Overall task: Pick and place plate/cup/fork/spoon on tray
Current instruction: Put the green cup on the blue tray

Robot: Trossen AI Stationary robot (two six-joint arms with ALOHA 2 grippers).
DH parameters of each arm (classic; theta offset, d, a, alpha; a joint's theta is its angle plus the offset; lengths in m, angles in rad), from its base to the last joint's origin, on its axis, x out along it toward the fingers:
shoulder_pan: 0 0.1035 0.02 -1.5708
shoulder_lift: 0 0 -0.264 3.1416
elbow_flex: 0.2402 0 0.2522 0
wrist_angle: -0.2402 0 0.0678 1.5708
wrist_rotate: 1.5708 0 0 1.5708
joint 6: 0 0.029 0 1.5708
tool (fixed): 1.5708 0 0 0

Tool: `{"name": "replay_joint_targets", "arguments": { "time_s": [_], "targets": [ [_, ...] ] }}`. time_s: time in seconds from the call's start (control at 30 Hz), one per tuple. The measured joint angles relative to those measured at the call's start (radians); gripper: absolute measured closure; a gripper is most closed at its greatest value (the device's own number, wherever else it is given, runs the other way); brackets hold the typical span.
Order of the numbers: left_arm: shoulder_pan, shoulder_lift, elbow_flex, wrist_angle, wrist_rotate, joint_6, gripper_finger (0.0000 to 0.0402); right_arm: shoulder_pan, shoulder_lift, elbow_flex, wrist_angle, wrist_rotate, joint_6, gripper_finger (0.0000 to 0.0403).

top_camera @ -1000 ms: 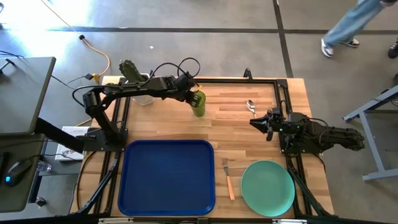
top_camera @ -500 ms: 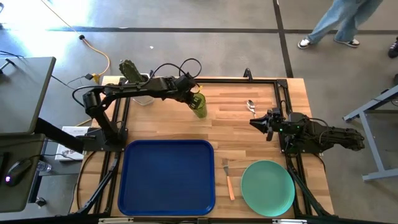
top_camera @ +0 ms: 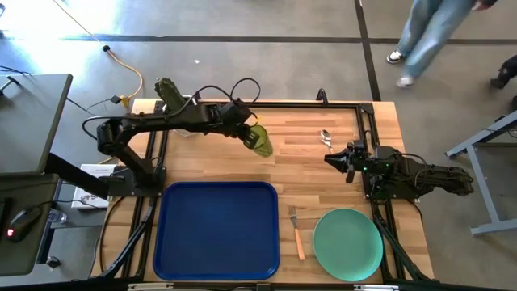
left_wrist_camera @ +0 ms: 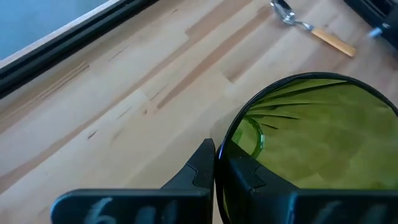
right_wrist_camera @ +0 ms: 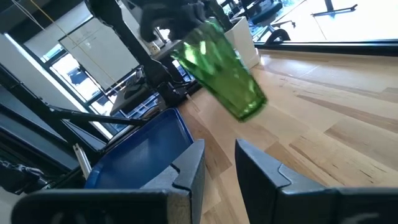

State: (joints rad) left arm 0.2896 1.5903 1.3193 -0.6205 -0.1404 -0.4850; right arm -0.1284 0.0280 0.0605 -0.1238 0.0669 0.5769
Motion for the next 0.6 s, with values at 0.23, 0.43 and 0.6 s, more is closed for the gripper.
{"name": "replay_joint_targets", "arguments": {
  "time_s": [0.23,0.43,0.6],
  "targets": [
    [-0.079,-0.112,0.000,-0.119,0.000,-0.010,0.0398,0.000,0.000,0.000,0.000,0.000,0.000,0.0323],
    [-0.171,-0.217,0.000,-0.264,0.000,-0.089,0.0398,0.000,0.000,0.000,0.000,0.000,0.000,0.0323],
    [-0.259,-0.282,0.000,-0.433,-0.024,-0.212,0.0398,0.000,0.000,0.000,0.001,0.017,0.003,0.0323]
  ]
}}
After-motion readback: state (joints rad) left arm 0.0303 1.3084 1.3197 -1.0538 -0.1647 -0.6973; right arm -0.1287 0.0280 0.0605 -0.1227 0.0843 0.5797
